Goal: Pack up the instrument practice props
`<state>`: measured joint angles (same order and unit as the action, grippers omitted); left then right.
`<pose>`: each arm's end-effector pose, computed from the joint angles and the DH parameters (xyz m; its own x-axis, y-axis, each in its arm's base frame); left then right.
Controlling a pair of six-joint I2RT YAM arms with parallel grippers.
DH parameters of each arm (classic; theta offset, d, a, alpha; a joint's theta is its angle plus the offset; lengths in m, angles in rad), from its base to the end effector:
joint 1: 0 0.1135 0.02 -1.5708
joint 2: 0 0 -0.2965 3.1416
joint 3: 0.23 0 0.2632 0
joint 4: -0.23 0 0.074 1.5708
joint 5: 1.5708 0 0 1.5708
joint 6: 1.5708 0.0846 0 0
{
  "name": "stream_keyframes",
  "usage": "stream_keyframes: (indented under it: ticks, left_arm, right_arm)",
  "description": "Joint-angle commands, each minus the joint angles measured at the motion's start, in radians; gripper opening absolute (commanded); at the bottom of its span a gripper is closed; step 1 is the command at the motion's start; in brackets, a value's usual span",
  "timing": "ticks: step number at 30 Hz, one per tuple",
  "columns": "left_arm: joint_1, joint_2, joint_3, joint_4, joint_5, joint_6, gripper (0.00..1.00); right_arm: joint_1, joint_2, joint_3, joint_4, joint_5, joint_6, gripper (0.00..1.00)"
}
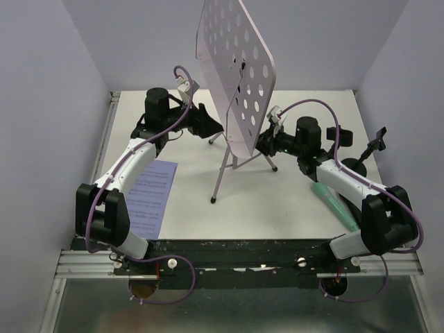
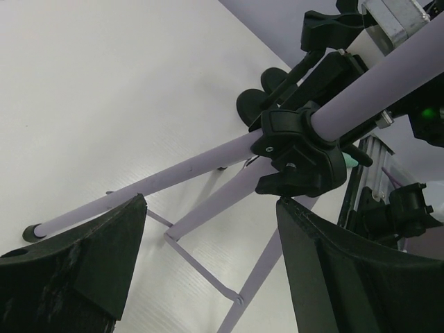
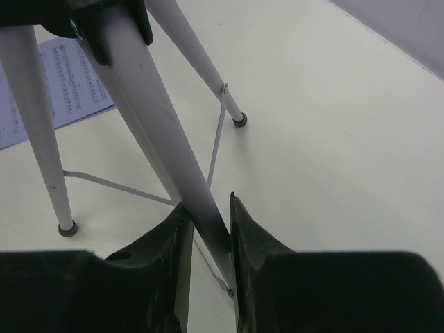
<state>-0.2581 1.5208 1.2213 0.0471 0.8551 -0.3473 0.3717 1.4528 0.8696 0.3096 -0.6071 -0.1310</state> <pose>0.3638 -0.1621 0.3590 -0.5245 -0.0925 -0.8464 0.7396 0.4428 -0.5068 0.3274 0.1794 0.2781 -0.1438 -0.1712 -0.9747 -0.8360 0.5481 0.0271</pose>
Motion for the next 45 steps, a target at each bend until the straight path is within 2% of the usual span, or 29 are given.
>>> stream_keyframes:
  ticks: [1, 9, 24, 36, 45]
  left_arm:
    - [0.002, -0.03, -0.005, 0.043, 0.087, -0.009, 0.86]
    - [0.002, -0.027, 0.014, 0.057, 0.111, -0.024, 0.86]
    - [0.01, 0.007, 0.044, 0.088, -0.005, -0.099, 0.86]
    - [0.025, 0.039, 0.058, 0.031, -0.083, -0.084, 0.88]
    - [0.025, 0.032, -0.008, 0.008, -0.057, -0.052, 0.88]
  right_arm:
    - [-0.002, 0.07, -0.063, -0.242, 0.063, 0.05, 0.04]
    - [-0.002, 0.067, -0.067, -0.237, 0.063, 0.05, 0.04]
    - [-0.002, 0.061, -0.072, -0.236, 0.063, 0.05, 0.04]
    - [-0.004, 0.055, -0.075, -0.237, 0.066, 0.051, 0.04]
    - [-0.002, 0.063, -0.067, -0.248, 0.064, 0.054, 0.04]
